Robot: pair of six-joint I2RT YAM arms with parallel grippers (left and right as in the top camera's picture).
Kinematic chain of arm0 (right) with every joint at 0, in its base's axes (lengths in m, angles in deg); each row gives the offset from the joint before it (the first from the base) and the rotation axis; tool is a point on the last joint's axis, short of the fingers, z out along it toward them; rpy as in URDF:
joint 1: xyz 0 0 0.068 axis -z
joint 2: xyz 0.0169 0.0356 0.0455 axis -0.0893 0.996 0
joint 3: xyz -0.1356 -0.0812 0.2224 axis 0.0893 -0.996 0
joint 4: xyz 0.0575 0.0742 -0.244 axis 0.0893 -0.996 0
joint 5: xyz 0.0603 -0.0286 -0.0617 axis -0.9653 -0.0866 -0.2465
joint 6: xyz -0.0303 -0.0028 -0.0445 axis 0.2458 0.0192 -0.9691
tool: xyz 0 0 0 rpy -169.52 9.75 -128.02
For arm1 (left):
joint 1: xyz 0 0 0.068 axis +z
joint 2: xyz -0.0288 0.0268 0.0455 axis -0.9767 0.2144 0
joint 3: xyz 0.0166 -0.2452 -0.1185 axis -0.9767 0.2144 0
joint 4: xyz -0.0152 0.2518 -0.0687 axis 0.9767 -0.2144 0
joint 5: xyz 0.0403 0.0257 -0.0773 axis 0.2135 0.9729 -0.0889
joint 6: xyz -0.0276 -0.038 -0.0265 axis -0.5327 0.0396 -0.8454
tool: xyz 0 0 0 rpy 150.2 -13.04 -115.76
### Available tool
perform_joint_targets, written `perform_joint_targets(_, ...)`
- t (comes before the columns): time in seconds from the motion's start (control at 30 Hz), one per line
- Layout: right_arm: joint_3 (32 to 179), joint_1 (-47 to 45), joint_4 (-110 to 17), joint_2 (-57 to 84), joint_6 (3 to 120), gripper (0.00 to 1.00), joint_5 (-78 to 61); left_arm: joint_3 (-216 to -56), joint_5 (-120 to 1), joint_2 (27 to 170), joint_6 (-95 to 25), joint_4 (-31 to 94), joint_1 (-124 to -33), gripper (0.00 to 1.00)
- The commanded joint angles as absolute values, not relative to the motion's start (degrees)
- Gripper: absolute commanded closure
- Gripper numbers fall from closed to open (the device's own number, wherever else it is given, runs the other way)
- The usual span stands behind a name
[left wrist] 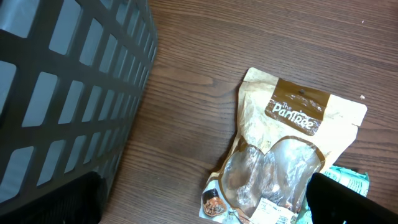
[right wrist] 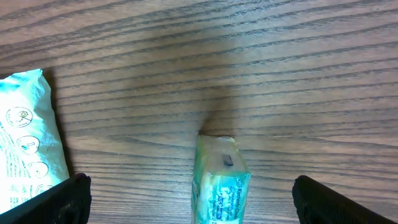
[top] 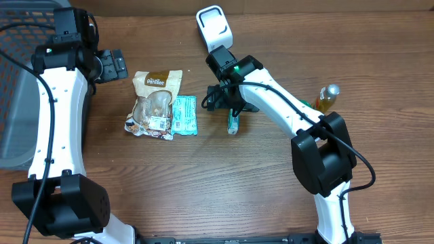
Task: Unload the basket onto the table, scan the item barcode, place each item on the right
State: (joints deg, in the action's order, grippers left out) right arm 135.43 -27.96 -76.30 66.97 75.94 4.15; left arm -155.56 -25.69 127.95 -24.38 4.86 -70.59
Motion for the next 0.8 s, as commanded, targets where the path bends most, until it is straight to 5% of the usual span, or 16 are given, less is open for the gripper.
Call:
perform_joint_targets(0.0,136.8,-27.7,-76.0,66.0,75.7,0.0,4.3,-156.4,-24.9,127.8,-24.2,4.9,-70.1,0.0)
perform_joint_targets(0.77,136.8,-27.7,-71.0,66.0,75.7,0.0,4.3,-156.4,-24.9,127.8,-24.2,4.9,-70.1,0.0)
